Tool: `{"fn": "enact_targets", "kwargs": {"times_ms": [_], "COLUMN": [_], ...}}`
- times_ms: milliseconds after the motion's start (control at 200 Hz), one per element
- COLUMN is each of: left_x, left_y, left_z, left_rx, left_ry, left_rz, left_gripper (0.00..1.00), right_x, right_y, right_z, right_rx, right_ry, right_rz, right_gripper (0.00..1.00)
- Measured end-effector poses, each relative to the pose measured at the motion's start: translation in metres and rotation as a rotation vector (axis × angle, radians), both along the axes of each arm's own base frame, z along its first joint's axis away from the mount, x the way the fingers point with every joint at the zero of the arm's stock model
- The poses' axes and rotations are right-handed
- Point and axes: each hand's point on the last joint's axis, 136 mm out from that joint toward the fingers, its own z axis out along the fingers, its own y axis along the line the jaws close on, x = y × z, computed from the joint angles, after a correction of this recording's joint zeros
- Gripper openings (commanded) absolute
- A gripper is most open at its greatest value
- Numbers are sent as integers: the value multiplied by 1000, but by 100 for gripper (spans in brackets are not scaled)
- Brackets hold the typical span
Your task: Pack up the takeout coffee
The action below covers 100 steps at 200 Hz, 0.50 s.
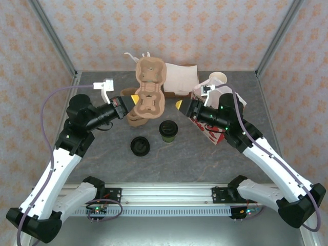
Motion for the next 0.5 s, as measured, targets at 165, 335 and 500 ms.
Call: {"fn": "enact_targets", "kwargs": {"times_ms": [165,335,500], "left_x": [-9,-16,-19], "left_y": [-13,-23,-29], "left_z": [-1,4,8], "left_rx": [-19,-41,-51], "left_ry": [-6,-18,-34], "left_rz": [-59,-100,-123], "left_gripper": [5,5,5], "right_x": [-24,-34,-40], "right_y": [1,2,5], "right_z": [14,16,21], "right_rx": [51,71,90], "right_ry": [-73,-101,-120], "right_rz": [96,140,180], "right_gripper": [45,45,44]}}
